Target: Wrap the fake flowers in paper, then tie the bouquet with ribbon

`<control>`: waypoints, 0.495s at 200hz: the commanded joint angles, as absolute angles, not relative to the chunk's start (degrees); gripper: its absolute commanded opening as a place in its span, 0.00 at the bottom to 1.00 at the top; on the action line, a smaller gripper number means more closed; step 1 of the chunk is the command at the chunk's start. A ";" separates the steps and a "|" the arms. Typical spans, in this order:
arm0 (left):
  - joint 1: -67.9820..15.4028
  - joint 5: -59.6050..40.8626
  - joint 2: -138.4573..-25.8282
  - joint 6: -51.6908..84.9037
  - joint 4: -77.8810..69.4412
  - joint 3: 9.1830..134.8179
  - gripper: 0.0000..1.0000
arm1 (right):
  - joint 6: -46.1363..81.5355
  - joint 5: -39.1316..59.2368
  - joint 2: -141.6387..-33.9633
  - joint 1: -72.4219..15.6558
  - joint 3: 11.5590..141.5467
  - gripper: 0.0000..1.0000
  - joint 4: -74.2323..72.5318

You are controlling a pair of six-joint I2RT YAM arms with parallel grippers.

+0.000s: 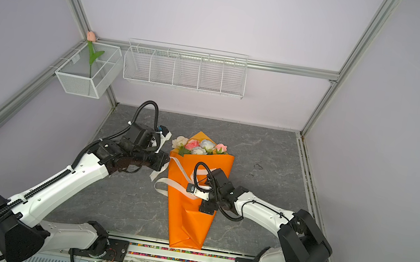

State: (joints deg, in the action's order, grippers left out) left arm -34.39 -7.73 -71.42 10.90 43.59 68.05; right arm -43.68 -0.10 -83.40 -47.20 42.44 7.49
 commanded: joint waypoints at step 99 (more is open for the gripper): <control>-34.20 -9.13 -72.38 10.11 44.91 70.80 0.00 | -51.27 -12.62 -91.43 -50.19 39.45 0.87 -21.89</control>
State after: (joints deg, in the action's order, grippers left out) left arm -34.39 -8.71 -72.23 10.70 43.88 68.79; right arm -49.98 -10.37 -90.02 -50.04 40.49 -15.42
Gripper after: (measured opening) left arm 0.047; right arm 0.866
